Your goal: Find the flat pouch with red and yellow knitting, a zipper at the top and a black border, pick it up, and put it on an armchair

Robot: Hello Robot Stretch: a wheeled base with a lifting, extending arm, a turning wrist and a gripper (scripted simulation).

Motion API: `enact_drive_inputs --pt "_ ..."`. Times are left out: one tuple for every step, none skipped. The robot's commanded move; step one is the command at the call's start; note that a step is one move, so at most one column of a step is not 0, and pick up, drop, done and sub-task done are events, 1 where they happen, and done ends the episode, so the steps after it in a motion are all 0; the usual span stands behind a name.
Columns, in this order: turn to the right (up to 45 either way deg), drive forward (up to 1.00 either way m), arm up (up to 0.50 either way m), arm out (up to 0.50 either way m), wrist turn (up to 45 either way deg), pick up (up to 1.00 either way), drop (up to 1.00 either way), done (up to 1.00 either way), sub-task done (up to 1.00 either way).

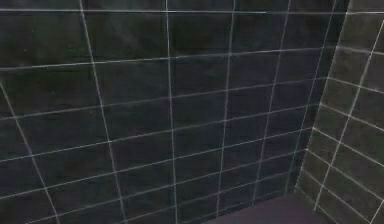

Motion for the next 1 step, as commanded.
enact_drive_inputs --pt "-45.0 0.0 0.0 0.0 0.0 0.0 0.0 0.0 0.0"
